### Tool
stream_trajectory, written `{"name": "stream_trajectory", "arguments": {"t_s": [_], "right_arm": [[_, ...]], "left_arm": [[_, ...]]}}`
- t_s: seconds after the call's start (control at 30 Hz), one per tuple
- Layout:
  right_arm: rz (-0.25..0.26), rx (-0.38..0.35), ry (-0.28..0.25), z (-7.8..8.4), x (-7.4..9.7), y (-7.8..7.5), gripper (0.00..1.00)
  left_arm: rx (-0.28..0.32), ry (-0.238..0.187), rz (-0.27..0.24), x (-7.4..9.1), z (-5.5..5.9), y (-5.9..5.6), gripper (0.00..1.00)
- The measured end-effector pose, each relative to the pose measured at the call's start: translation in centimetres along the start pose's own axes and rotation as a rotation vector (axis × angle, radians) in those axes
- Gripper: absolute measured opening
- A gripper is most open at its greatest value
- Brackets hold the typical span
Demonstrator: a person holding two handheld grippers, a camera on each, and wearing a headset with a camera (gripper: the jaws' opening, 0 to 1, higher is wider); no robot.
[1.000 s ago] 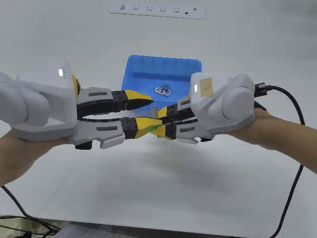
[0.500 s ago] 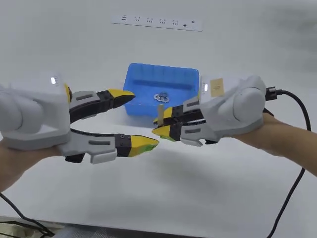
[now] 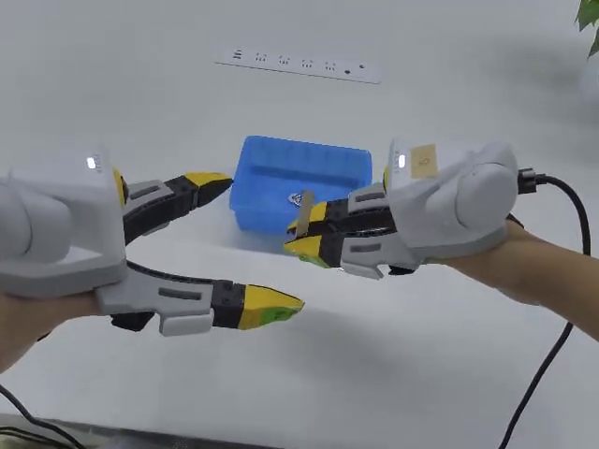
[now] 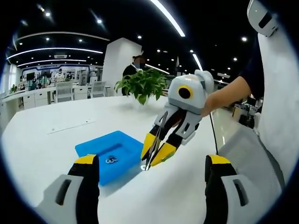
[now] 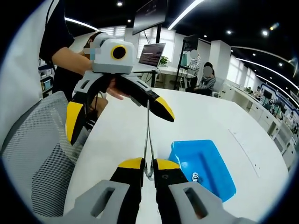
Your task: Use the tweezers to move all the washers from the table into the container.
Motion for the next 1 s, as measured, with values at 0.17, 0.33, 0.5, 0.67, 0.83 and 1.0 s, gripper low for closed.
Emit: {"name": "stream_trajectory", "arguments": {"t_s": [0.17,0.33,0.5,0.67,0.83,1.0], "right_arm": [[0.007,-0.003,-0.013,-0.4,0.5,-0.1,0.09],[0.032,-0.026,-0.042,-1.1,1.1,-1.0,0.09],[0.056,-0.026,-0.052,-1.7,1.6,-2.7,0.09],[0.092,-0.045,-0.065,-2.0,1.8,-5.1,0.09],[0.122,-0.061,-0.074,-2.0,1.7,-7.3,0.09],[0.128,-0.069,-0.05,-1.0,0.5,-8.3,0.09]], "left_arm": [[0.007,0.0,-0.013,0.3,0.1,-0.2,1.0],[-0.003,-0.001,-0.004,0.3,-0.2,-0.3,1.0],[0.002,-0.015,-0.015,0.1,-0.4,0.0,1.0],[0.005,-0.008,-0.016,0.1,-0.3,0.1,1.0],[0.021,0.0,-0.015,0.1,0.3,0.3,1.0],[0.036,-0.004,-0.02,-0.1,0.4,0.6,0.99]]}}
Point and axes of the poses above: the centre of the closed fingertips' face, and the gripper's own axes: x roughly backward along the fingers, y roughly to its left, z roughly out of its underside, the point moved 5 cm from there along x, roughly backward along the fingers, and after that the axes turned 3 degrees about y, right-handed, at the moved point
